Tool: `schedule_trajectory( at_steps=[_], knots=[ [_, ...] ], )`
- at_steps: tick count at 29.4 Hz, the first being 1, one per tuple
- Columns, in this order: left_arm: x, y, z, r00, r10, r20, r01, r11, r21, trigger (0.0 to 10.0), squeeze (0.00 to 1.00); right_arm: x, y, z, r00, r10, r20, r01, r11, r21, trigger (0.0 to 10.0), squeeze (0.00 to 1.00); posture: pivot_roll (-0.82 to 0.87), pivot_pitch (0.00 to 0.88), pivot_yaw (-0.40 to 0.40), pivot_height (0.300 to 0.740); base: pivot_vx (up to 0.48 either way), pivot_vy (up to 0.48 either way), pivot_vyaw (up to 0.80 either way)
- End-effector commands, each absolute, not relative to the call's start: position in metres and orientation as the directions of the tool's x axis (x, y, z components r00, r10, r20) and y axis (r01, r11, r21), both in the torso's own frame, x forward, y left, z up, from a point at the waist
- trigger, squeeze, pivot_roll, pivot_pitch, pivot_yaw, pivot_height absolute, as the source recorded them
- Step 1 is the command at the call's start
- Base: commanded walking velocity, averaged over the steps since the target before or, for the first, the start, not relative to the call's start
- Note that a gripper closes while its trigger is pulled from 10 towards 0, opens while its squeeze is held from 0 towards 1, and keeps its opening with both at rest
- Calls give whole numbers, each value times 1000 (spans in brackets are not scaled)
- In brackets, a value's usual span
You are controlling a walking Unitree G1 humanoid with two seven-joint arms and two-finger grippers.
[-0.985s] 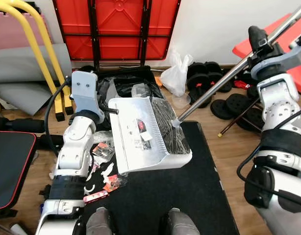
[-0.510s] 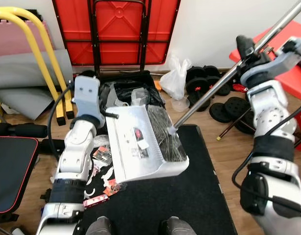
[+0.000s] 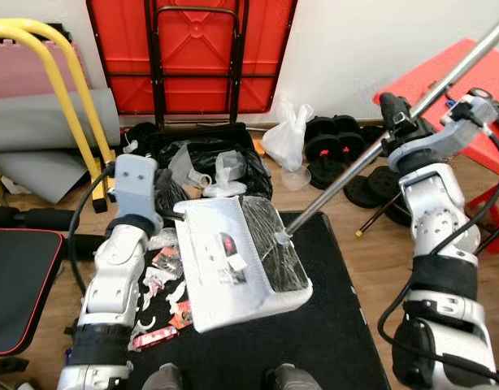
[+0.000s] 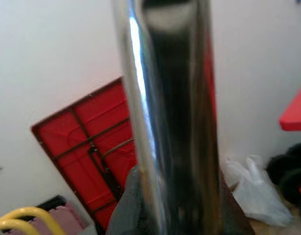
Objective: Sweep floor
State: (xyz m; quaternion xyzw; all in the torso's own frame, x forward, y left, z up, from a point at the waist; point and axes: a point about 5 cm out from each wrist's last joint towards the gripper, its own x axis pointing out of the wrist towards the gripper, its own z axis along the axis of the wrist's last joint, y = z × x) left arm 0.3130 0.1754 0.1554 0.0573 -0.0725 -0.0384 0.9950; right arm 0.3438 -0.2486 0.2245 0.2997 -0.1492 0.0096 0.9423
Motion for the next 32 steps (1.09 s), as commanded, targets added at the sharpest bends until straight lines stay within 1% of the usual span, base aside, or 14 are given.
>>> schedule_trajectory(
  at_steps=[1,6,7,8,18,22,27,28,29,30,32],
  knots=[
    [311,173,155,985,-94,141,78,990,116,10000,0,338,-254,238,933,-102,346,-122,813,569,10000,0,-167,60,-143,740,0,0,0],
    [313,167,160,979,-129,157,112,987,113,10000,0,335,-251,233,939,-99,330,-119,807,579,10000,0,-168,62,-138,740,0,0,0],
    [313,166,161,978,-136,159,118,986,117,10000,0,335,-250,233,938,-98,332,-121,806,580,10000,0,-167,63,-137,740,0,0,-800],
    [313,166,161,977,-140,159,121,985,122,10000,0,335,-249,234,937,-100,335,-125,799,588,10000,0,-166,63,-137,740,259,0,-738],
    [313,167,163,976,-143,163,123,984,128,10000,0,336,-249,234,940,-108,323,-115,791,600,10000,0,-164,63,-140,740,306,0,0],
    [313,166,163,975,-146,165,126,984,129,10000,0,335,-248,234,939,-105,327,-123,786,606,10000,0,-165,63,-140,740,317,0,-800],
    [313,165,163,975,-152,163,132,983,128,10000,0,334,-249,233,938,-114,327,-125,769,627,10000,0,-165,63,-142,740,315,0,0],
    [313,164,163,975,-153,164,133,983,129,10000,0,334,-249,233,937,-117,330,-125,768,628,3765,0,-166,63,-142,740,315,0,0],
    [313,164,163,975,-153,163,133,983,129,10000,0,333,-250,233,934,-124,336,-126,765,632,1373,0,-165,63,-143,740,315,0,0],
    [313,164,163,975,-153,163,133,983,130,10000,0,332,-250,233,931,-126,343,-131,760,636,0,0,-165,63,-143,740,315,0,0],
    [314,164,163,975,-154,163,133,983,130,10000,0,331,-250,234,929,-127,348,-135,759,637,0,0,-165,63,-143,740,315,0,0]
  ],
)
